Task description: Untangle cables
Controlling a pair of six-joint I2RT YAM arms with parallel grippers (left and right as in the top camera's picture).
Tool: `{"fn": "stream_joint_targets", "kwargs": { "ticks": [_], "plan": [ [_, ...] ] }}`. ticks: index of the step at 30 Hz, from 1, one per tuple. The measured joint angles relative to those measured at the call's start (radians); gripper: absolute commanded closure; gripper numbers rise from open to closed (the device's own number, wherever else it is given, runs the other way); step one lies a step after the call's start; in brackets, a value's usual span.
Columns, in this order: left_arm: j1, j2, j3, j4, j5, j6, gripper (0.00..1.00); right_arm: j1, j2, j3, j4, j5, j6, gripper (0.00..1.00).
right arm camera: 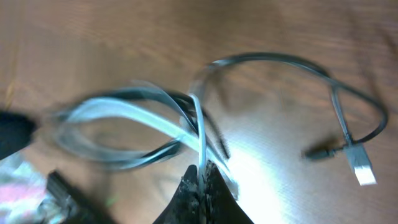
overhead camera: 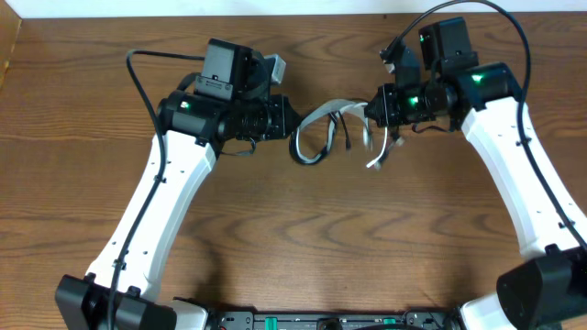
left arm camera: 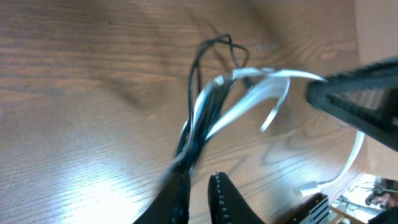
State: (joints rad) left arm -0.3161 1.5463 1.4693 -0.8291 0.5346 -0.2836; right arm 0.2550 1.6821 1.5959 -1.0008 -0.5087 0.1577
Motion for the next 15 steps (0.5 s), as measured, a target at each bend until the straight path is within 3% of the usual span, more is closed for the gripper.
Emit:
{"fn": "stream_joint_targets", "kwargs": {
  "ticks": [15],
  "plan": [
    [-0.119, 0.123, -0.023, 0.0, -0.018, 0.035, 0.73, -0.006, -0.008, 0.0, -0.036, -0.03, -0.019, 0.99]
  ]
}}
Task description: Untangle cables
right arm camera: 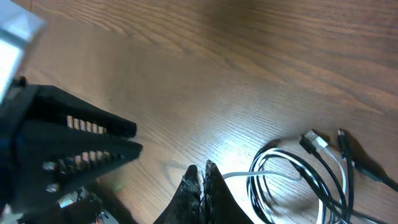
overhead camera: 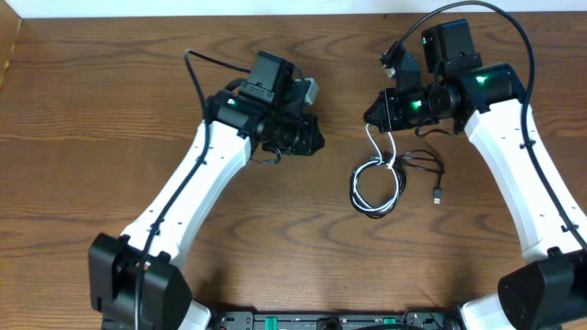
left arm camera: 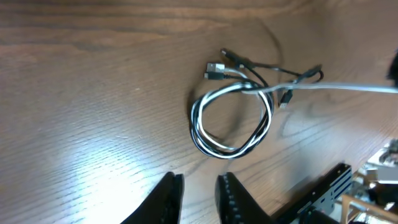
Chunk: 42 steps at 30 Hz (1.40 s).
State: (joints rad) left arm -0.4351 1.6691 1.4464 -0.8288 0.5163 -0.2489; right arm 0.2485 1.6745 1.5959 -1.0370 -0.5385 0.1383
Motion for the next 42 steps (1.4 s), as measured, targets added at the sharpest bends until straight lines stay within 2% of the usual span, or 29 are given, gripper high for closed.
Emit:
{"fn": "stream_joint_targets", "kwargs": {
  "ticks": [12, 21, 32, 39, 42],
  "plan": [
    [-0.017, 0.028, 0.0, 0.0, 0.0, 0.018, 0.71, -0.006, 0.0, 0.0, -0.016, 0.0, 0.014, 0.99],
    [-0.017, 0.029, 0.0, 0.0, 0.0, 0.023, 0.62, -0.006, 0.0, 0.0, -0.052, 0.087, 0.048, 0.98],
    [-0.049, 0.029, 0.0, 0.001, -0.001, 0.068, 0.54, -0.006, 0.0, 0.0, -0.052, 0.14, 0.072, 0.9],
    [-0.061, 0.029, 0.0, 0.001, -0.023, 0.075, 0.51, -0.006, 0.0, 0.0, -0.052, 0.151, 0.081, 0.77],
    [-0.061, 0.029, 0.0, 0.001, -0.026, 0.075, 0.51, -0.006, 0.0, 0.0, -0.053, 0.155, 0.083, 0.75]
  ]
}}
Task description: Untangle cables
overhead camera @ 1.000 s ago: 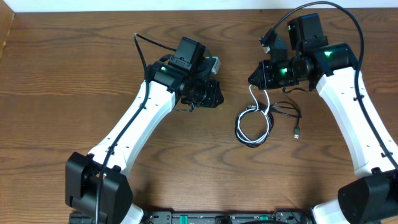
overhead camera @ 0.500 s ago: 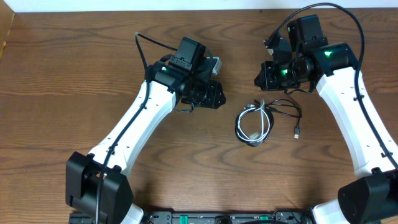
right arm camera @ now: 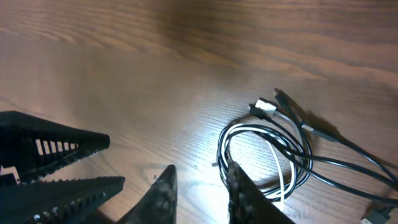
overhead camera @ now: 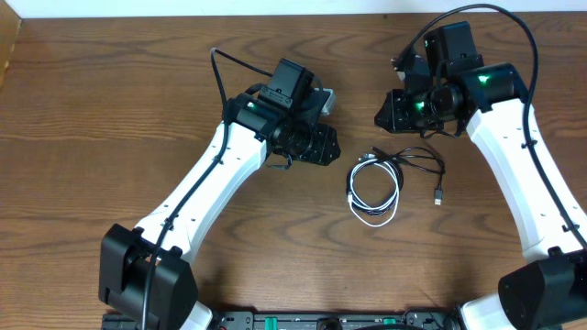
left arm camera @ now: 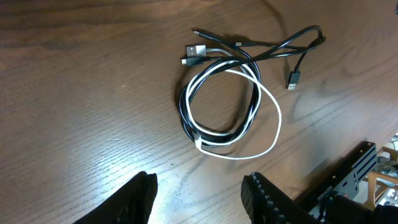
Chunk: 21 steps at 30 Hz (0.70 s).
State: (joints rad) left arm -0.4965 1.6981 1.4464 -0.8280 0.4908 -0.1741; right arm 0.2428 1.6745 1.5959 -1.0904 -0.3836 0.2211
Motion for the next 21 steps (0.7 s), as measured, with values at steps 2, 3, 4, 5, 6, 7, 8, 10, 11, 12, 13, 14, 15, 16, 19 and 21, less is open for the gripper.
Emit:
{"fn": "stream_joint_targets", "kwargs": {
  "ticks": [2, 3, 4, 5, 6, 7, 8, 10, 11, 12, 13, 14, 15, 16, 19, 21],
  "plan": [
    [0.0, 0.0, 0.0, 0.0, 0.0, 0.0, 0.51, 0.0, 0.0, 0.0, -0.002, 0.002, 0.003, 0.7],
    [0.0, 0.001, 0.0, 0.0, 0.0, 0.0, 0.51, 0.0, 0.0, 0.0, -0.002, 0.003, 0.003, 0.67],
    [0.0, 0.002, 0.0, 0.0, 0.0, 0.0, 0.51, 0.0, 0.0, 0.0, -0.003, 0.003, 0.003, 0.66],
    [0.0, 0.006, 0.0, 0.0, 0.0, 0.0, 0.51, 0.0, 0.0, 0.0, -0.003, 0.004, 0.004, 0.64],
    [0.0, 0.011, 0.0, 0.0, 0.0, 0.0, 0.51, 0.0, 0.0, 0.0, -0.003, 0.004, 0.004, 0.62],
    [0.0, 0.018, 0.0, 0.0, 0.0, 0.0, 0.51, 0.0, 0.0, 0.0, -0.002, 0.005, 0.005, 0.6],
    [0.0, 0.024, 0.0, 0.0, 0.0, 0.0, 0.51, 0.0, 0.0, 0.0, -0.002, 0.006, 0.004, 0.59],
    [0.0, 0.039, 0.0, 0.0, 0.0, 0.01, 0.51, 0.0, 0.0, 0.0, -0.001, 0.007, 0.005, 0.52],
    [0.0, 0.046, 0.0, 0.001, 0.0, 0.016, 0.51, 0.0, 0.0, 0.0, 0.0, 0.008, 0.006, 0.51],
    [0.0, 0.051, 0.0, 0.002, -0.001, 0.019, 0.51, 0.0, 0.0, 0.0, 0.001, 0.008, 0.006, 0.51],
    [0.0, 0.056, 0.0, 0.005, -0.004, 0.022, 0.51, 0.0, 0.0, 0.0, 0.0, 0.008, 0.005, 0.5],
    [0.0, 0.06, 0.0, 0.007, -0.004, 0.023, 0.51, 0.0, 0.0, 0.0, 0.0, 0.009, 0.006, 0.49],
    [0.0, 0.063, -0.001, 0.01, -0.004, 0.024, 0.51, 0.0, 0.0, 0.0, -0.002, 0.01, 0.005, 0.49],
    [0.0, 0.064, -0.001, 0.014, -0.004, 0.026, 0.51, 0.0, 0.0, 0.0, -0.003, 0.01, 0.005, 0.48],
    [0.0, 0.066, -0.001, 0.018, -0.005, 0.026, 0.51, 0.0, 0.0, 0.0, -0.005, 0.011, 0.006, 0.45],
    [0.0, 0.066, -0.001, 0.018, -0.011, 0.026, 0.51, 0.0, 0.0, 0.0, -0.005, 0.011, 0.006, 0.44]
  ]
}}
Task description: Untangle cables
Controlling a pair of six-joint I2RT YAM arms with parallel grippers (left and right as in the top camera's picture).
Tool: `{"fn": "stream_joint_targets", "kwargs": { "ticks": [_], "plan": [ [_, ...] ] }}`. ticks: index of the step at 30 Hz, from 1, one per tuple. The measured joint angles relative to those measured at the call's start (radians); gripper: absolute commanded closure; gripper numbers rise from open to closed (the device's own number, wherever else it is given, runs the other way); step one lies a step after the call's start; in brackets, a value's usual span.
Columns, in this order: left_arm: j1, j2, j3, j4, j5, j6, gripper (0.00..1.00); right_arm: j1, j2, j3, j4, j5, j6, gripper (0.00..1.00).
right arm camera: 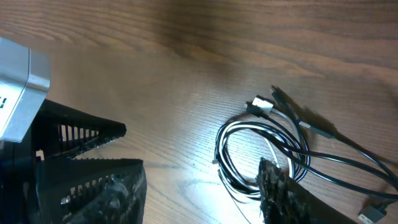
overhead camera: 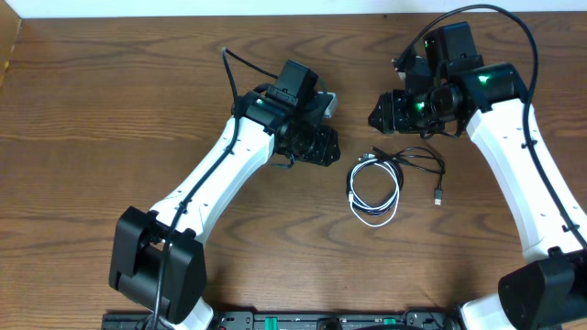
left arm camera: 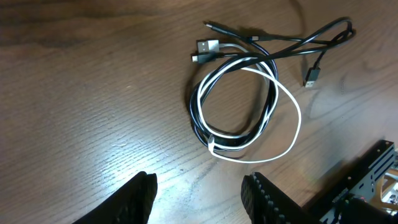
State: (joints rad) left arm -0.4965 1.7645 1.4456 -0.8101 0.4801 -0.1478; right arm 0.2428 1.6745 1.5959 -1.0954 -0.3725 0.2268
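A tangle of a black cable and a white cable (overhead camera: 374,188) lies coiled on the wooden table, its plug ends (overhead camera: 367,158) pointing left and one black end (overhead camera: 438,196) trailing right. In the left wrist view the coil (left arm camera: 239,106) sits ahead of my left gripper (left arm camera: 200,198), which is open and empty. My right gripper (right arm camera: 205,196) is open wide above the coil (right arm camera: 258,155), holding nothing. In the overhead view the left gripper (overhead camera: 326,147) is left of the coil and the right gripper (overhead camera: 381,112) is above it.
The brown wooden table (overhead camera: 110,110) runs to a pale wall at the back. The left arm's body (right arm camera: 37,149) shows at the left of the right wrist view. The right arm's own black cable (overhead camera: 495,18) loops above it.
My right gripper has opened much wider. The left arm shifted slightly toward the coil. The cables lie where they were.
Both grippers were shut on the cable bundle, stretched in the air between them. Then the left had let go and the coil hung from the right gripper onto the table. Later the coil lay free with both grippers open, and the right has opened wider.
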Motion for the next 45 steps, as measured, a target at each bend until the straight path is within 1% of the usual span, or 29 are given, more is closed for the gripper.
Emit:
{"fn": "stream_joint_targets", "kwargs": {
  "ticks": [7, 12, 18, 26, 39, 45],
  "plan": [
    [0.0, 0.004, -0.008, 0.037, -0.016, 0.003, 0.51, 0.0, 0.0, 0.0, 0.0, 0.0, 0.0, 0.43],
    [0.0, 0.04, -0.014, 0.06, -0.016, 0.021, 0.51, 0.0, 0.0, 0.0, -0.002, 0.0, 0.0, 0.37],
    [0.0, 0.106, -0.014, 0.076, -0.016, 0.047, 0.51, 0.0, 0.0, 0.0, -0.003, 0.003, 0.0, 0.34],
    [0.0, 0.191, -0.015, 0.121, -0.015, 0.105, 0.51, 0.0, 0.0, 0.0, -0.006, 0.037, 0.0, 0.32],
    [-0.002, 0.211, -0.017, 0.166, -0.009, 0.136, 0.5, 0.0, 0.0, 0.0, -0.013, 0.111, 0.0, 0.27],
    [-0.033, 0.303, -0.017, 0.216, 0.032, 0.183, 0.51, 0.0, 0.0, 0.0, -0.015, 0.14, 0.0, 0.26]
  ]
}}
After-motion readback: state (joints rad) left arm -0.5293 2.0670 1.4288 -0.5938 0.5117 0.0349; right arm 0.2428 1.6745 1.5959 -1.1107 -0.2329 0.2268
